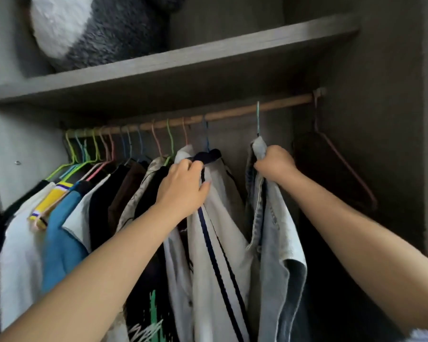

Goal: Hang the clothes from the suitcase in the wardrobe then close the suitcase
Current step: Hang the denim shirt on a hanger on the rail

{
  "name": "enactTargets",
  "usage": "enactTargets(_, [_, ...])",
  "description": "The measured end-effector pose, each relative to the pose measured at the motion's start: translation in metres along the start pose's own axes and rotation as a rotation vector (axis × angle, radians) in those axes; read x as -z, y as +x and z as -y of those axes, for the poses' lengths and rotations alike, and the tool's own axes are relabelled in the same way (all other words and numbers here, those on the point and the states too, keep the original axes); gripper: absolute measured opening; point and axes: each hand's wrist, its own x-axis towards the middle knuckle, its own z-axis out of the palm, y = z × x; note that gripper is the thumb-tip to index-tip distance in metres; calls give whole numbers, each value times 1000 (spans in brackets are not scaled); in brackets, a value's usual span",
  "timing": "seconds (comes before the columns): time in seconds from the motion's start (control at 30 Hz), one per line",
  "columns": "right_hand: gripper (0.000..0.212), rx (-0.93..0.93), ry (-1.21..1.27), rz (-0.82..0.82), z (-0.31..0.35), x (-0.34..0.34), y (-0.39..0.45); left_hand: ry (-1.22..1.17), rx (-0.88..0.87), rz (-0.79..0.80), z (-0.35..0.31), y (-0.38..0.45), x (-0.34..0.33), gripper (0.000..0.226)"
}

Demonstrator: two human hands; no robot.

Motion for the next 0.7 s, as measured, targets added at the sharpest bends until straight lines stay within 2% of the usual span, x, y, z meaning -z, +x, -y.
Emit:
enactTargets(0.23, [30, 125, -60, -79, 34, -23, 64, 50, -58, 25, 14, 38, -20, 33])
enactTargets(0.37, [31, 213, -133, -32, 48, -29, 84, -7, -53, 92, 22, 47, -20, 23])
enactTargets(0.47, [7, 210, -186, 6, 44, -41, 99, -33, -48, 105, 26, 49, -20, 21])
enactTargets(0.57, [13, 199, -210, 72, 36, -57, 104, -70, -65, 79, 27, 49, -21, 23])
enactTargets(0.63, [6, 206, -207, 95, 34, -66, 105, -82, -73, 58, 28, 49, -23, 23])
enactTargets(0.7, [12, 220, -207, 88, 37, -69, 107, -82, -76, 24, 29, 49, -27, 24])
